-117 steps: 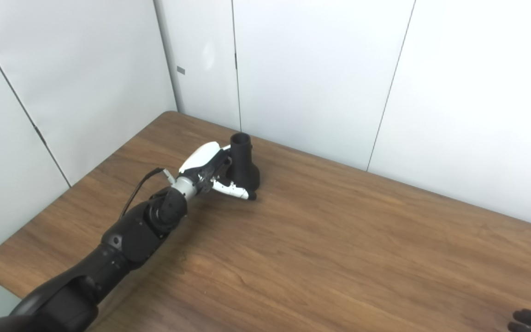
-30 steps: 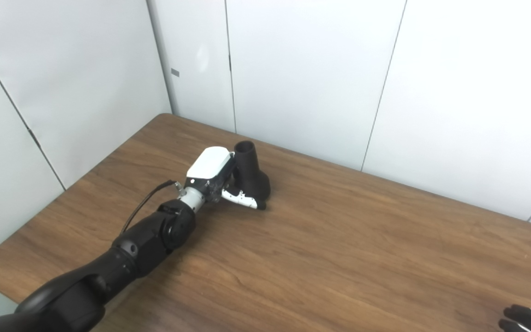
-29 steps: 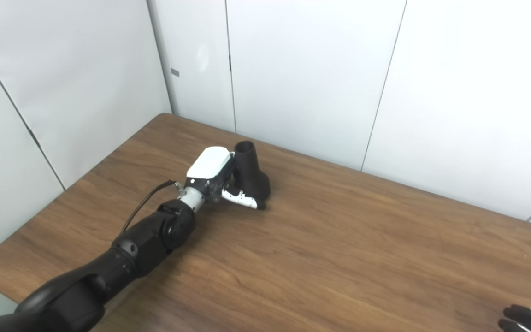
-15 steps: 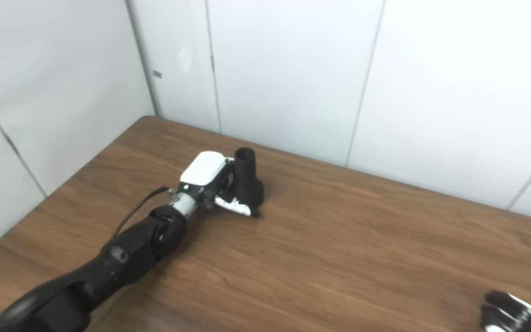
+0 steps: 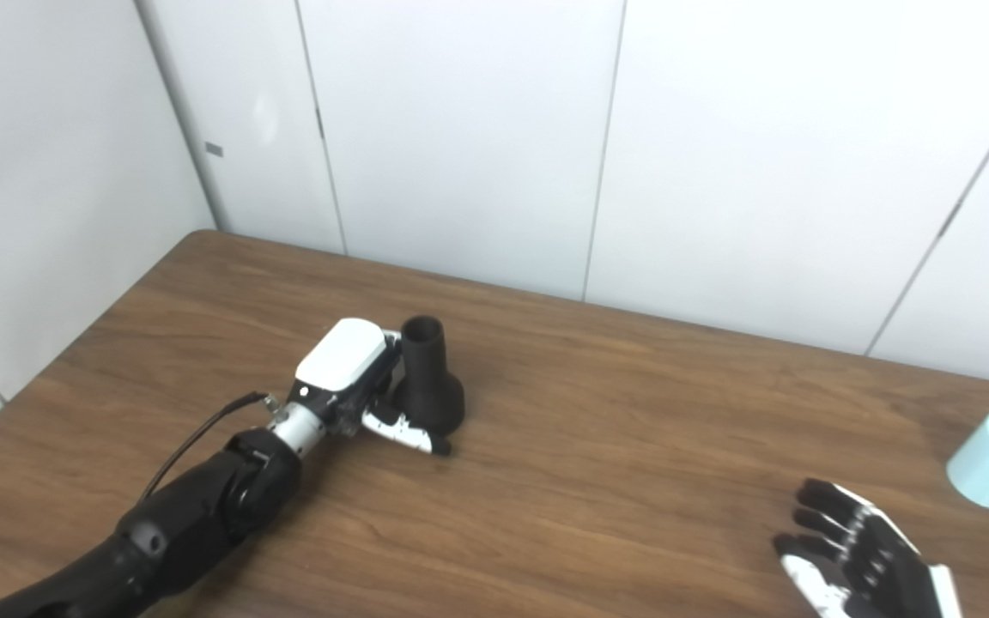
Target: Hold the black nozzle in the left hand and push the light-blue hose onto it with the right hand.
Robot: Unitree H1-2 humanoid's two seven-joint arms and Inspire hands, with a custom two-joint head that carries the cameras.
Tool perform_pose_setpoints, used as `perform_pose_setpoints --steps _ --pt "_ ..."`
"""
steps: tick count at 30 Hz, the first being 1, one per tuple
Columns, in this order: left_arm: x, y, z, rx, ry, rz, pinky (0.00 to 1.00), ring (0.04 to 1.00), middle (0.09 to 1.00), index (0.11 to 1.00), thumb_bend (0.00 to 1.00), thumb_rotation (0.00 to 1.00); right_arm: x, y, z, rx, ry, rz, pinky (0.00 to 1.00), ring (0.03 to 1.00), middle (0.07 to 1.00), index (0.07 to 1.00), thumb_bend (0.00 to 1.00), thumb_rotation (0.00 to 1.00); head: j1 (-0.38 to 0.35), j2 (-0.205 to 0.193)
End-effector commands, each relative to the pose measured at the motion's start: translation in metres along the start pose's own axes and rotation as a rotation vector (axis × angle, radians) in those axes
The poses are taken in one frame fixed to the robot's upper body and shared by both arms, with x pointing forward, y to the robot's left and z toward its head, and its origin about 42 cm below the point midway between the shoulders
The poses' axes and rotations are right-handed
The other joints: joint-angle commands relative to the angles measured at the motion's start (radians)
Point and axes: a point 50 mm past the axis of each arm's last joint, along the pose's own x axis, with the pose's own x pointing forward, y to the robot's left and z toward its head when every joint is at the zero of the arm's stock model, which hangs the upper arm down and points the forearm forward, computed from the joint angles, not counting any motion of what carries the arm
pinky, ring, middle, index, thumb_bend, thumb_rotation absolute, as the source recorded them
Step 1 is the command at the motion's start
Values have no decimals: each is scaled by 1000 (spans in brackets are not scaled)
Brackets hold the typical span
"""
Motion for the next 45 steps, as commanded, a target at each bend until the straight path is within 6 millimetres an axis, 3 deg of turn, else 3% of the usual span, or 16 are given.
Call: perform_pose_setpoints --steps 1,11,15,17,20,27,30,34,37,40,45 --pt "-28 -53 34 5 -134 -247 132 159 471 482 526 0 6 1 17 -12 -85 -18 625 697 712 688 226 0 -5 0" --pt "-23 -62 67 10 -286 -254 230 232 471 481 526 0 6 14 21 -1 -102 -43 598 677 699 675 254 0 -135 -18" --pt "-20 -64 80 -3 -333 -244 242 247 471 481 525 0 7 15 26 -4 -122 -71 608 688 708 681 257 43 -183 -17" --pt "-19 -65 85 -2 -366 -246 238 249 472 482 525 0 9 14 29 -15 -152 -98 606 689 705 677 260 20 -224 -17" --pt "-18 -69 93 5 -408 -250 253 270 399 506 516 0 13 9 34 -78 -204 -164 563 665 692 660 292 64 -268 -18" --pt "-11 -74 106 -2 -456 -267 225 234 470 482 526 0 28 -17 50 -172 -339 -379 600 701 720 679 412 209 -348 -20" --pt "-8 -76 111 -5 -484 -257 223 240 472 481 525 0 40 -32 51 -247 -392 -472 652 743 757 713 445 352 -392 -22" --pt "-9 -81 110 -15 -505 -260 193 212 471 481 525 0 56 -45 55 -265 -428 -542 717 815 821 791 584 366 -457 -26" --pt "-11 -81 106 -9 -508 -274 194 212 471 481 525 0 67 -53 56 -315 -399 -595 778 865 879 864 730 461 -514 -29" --pt "-13 -80 104 12 -518 -287 215 236 472 482 525 0 79 -60 57 -339 -378 -641 801 875 901 901 825 477 -560 -31" --pt "-17 -78 104 34 -546 -277 223 243 473 483 525 0 92 -68 53 -348 -365 -661 885 944 964 975 850 476 -601 -33"
